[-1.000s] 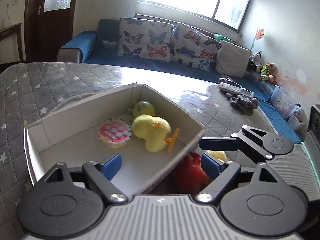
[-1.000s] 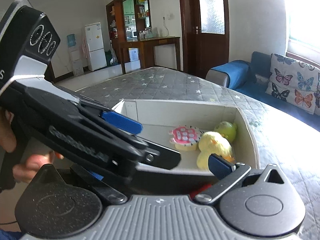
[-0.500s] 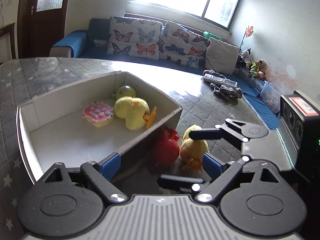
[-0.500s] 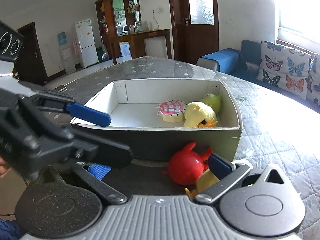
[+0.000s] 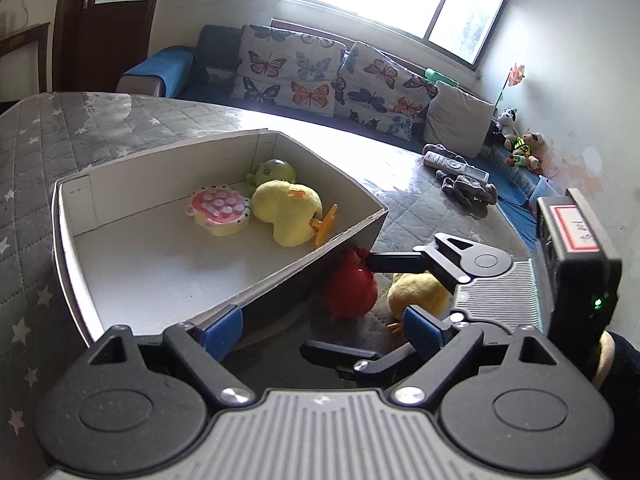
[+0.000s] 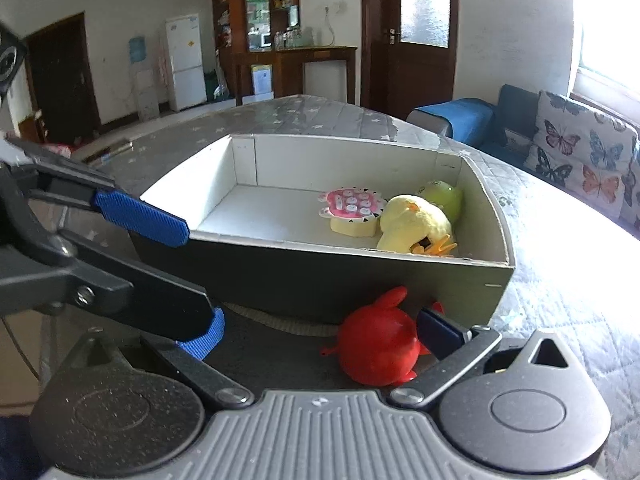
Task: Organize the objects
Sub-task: 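Move the left tool down to the red plastic figure beside the box, then close the left tool on the red plastic figure, then lift the red figure with the left tool over the box wall, then lower the red figure into the box and open the left tool, then move the left tool to the yellow plush chick and grasp it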
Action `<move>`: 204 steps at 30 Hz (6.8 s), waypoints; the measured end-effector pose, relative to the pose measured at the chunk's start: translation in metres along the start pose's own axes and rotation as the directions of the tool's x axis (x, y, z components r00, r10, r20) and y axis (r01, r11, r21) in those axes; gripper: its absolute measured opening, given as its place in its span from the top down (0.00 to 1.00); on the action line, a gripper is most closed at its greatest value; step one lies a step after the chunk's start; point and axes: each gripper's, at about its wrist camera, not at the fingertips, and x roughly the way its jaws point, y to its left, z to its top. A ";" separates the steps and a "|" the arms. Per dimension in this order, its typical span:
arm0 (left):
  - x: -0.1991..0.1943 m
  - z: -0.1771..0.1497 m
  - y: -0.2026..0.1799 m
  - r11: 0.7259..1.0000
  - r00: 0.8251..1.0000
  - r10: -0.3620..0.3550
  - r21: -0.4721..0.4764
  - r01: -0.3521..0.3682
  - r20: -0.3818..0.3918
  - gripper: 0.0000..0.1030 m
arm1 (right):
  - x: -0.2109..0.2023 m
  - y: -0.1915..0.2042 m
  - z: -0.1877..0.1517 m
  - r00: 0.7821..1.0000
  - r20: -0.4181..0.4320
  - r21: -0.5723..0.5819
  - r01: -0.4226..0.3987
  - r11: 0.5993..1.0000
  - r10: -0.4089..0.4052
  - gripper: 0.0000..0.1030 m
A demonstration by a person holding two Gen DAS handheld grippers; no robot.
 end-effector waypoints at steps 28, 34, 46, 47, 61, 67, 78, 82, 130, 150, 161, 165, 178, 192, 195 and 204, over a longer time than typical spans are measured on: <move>0.011 -0.033 0.005 0.999 0.993 -0.050 -0.011 0.049 -0.103 0.00 | -0.018 0.060 -0.030 0.980 -0.009 -0.098 -0.197 0.975 0.197 0.00; 0.012 -0.037 0.013 0.998 0.993 -0.053 -0.043 0.048 -0.109 0.00 | -0.022 0.065 -0.032 0.979 0.009 -0.064 -0.202 0.977 0.203 0.00; 0.017 -0.040 0.023 0.995 0.989 -0.071 -0.085 0.060 -0.127 0.00 | -0.026 0.072 -0.034 0.978 0.009 -0.041 -0.207 0.978 0.207 0.00; 0.018 -0.041 0.023 0.995 0.989 -0.072 -0.083 0.062 -0.127 0.00 | -0.026 0.073 -0.034 0.978 0.007 -0.041 -0.209 0.977 0.210 0.00; 0.020 -0.041 0.030 0.992 0.988 -0.081 -0.103 0.067 -0.132 0.00 | -0.018 0.066 -0.034 0.981 -0.001 0.012 -0.195 0.981 0.195 0.00; 0.020 -0.041 0.031 0.992 0.988 -0.084 -0.101 0.071 -0.133 0.00 | -0.005 0.062 -0.033 0.979 -0.017 0.039 -0.203 0.978 0.203 0.00; 0.017 -0.041 0.028 0.994 0.988 -0.085 -0.086 0.074 -0.132 0.00 | -0.003 0.065 -0.029 0.975 -0.011 0.058 -0.221 0.973 0.222 0.00; 0.012 -0.037 0.024 0.995 0.989 -0.085 -0.070 0.077 -0.119 0.00 | -0.008 0.066 -0.027 0.977 0.000 0.054 -0.213 0.976 0.213 0.00; 0.096 0.064 0.075 0.978 0.982 -0.124 -0.183 0.097 -0.146 0.00 | 0.061 -0.010 0.061 0.989 -0.042 0.082 -0.135 0.987 0.139 0.00; 0.104 0.061 0.073 0.983 0.982 -0.084 -0.175 0.054 -0.169 0.00 | 0.051 -0.010 0.057 0.990 -0.013 0.105 -0.137 0.985 0.139 0.00; 0.072 0.059 0.054 0.992 0.992 -0.058 -0.119 0.045 -0.109 0.00 | 0.014 -0.002 0.052 0.992 0.056 0.081 -0.120 0.989 0.116 0.00; 0.059 0.057 0.043 0.994 0.995 -0.059 -0.093 0.051 -0.084 0.00 | -0.005 0.001 0.050 0.990 0.087 0.072 -0.113 0.991 0.107 0.00; 0.019 0.034 0.002 0.995 0.995 -0.096 0.002 0.097 -0.034 0.00 | -0.047 -0.008 0.021 0.993 0.108 0.067 -0.057 0.996 0.050 0.00; 0.013 0.009 0.003 0.993 0.992 -0.113 -0.021 0.112 -0.051 0.00 | -0.030 -0.051 -0.013 0.999 0.015 0.164 0.026 0.986 -0.029 0.00; 0.014 0.008 0.005 0.994 0.993 -0.109 -0.031 0.107 -0.054 0.00 | -0.027 -0.054 -0.015 0.999 0.010 0.160 0.041 0.986 -0.043 0.00; 0.020 -0.002 0.011 0.993 0.991 -0.110 -0.054 0.106 -0.081 0.00 | -0.013 -0.064 -0.021 0.998 -0.036 0.176 0.056 0.983 -0.051 0.00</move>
